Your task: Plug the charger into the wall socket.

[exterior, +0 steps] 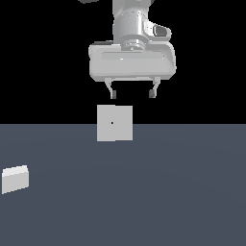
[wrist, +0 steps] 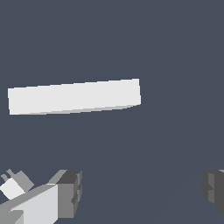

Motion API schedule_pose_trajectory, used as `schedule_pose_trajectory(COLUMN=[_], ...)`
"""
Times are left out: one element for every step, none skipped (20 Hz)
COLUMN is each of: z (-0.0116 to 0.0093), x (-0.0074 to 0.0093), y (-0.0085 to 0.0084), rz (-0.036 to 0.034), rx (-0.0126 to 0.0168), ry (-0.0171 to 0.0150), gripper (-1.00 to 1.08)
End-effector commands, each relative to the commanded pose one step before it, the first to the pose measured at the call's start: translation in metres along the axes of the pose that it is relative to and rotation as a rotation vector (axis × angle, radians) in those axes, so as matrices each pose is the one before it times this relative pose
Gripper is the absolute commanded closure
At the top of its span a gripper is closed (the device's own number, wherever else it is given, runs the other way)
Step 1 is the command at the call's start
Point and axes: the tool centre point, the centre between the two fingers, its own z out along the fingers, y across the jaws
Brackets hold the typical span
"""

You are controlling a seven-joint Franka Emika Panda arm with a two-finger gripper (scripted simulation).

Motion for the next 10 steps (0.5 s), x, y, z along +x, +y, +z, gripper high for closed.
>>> schedule_pose_trajectory(z=[0.0, 0.00018, 0.00053, 0.0009, 0.00125, 0.00161, 0.00196, 0.0023, 0.00264, 0.00298], x=[0.0, -0.00004, -0.00013, -0.00022, -0.00031, -0.0004, -0.00049, -0.00059, -0.00068, -0.00078], y=[0.00001, -0.00036, -0.00124, -0.00197, -0.00278, -0.00356, -0.00434, -0.00509, -0.00586, -0.00659], rz=[0.0, -0.00118, -0.0038, -0.00617, -0.00868, -0.01112, -0.01355, -0.01593, -0.01831, -0.02063], rx=[0.0, 0.0001, 0.00036, 0.00058, 0.00082, 0.00105, 0.00128, 0.00151, 0.00173, 0.00195], ry=[0.0, 0.00016, 0.00049, 0.00079, 0.00111, 0.00143, 0.00174, 0.00205, 0.00235, 0.00265], gripper=[-0.92, -0.92, -0.92, -0.92, -0.92, -0.92, -0.92, -0.92, -0.92, -0.92])
